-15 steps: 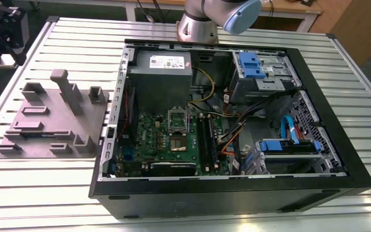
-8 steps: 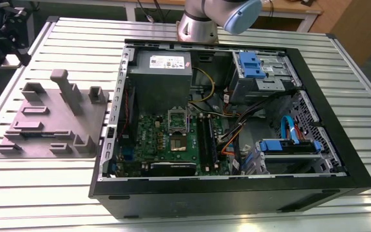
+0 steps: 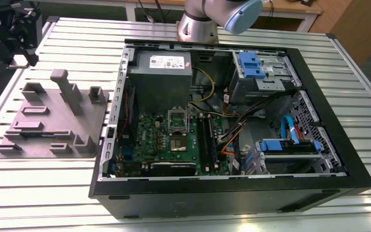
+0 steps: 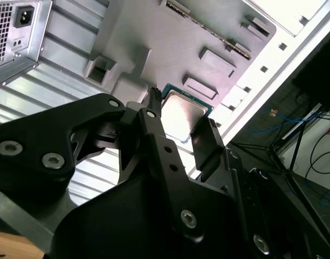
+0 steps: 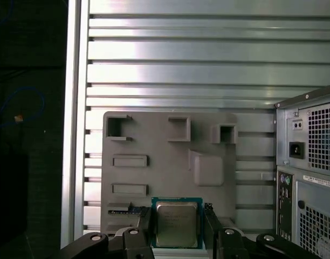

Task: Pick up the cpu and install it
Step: 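Pick up the cpu and move it towards the insertion slot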

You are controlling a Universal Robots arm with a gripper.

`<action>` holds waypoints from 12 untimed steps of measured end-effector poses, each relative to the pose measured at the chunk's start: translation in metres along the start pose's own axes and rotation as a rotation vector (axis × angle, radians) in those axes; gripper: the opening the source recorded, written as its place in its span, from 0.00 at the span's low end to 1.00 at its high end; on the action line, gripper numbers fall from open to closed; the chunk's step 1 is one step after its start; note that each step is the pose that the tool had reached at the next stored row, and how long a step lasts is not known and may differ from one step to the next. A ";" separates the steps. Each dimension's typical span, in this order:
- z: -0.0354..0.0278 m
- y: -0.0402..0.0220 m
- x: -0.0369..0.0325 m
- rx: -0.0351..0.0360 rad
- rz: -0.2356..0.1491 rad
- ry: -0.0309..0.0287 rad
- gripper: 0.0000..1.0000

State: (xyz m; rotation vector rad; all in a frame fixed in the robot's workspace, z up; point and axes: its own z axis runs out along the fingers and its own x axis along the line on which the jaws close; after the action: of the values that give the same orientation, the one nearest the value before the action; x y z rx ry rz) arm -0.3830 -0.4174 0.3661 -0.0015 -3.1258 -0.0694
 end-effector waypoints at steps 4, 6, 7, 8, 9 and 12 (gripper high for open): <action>0.0000 0.0000 -0.0004 0.0001 0.000 0.0001 0.47; 0.0000 0.0000 -0.0004 0.0001 0.000 0.0001 0.47; -0.0002 0.0000 -0.0005 0.0000 0.000 0.0001 0.47; -0.0003 0.0000 -0.0005 0.0000 0.000 0.0000 0.47; -0.0004 0.0000 -0.0005 0.0000 0.000 0.0000 0.47; -0.0009 0.0000 -0.0005 0.0000 0.000 0.0001 0.47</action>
State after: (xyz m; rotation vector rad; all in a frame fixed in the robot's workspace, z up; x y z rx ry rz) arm -0.3825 -0.4174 0.3670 -0.0014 -3.1258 -0.0693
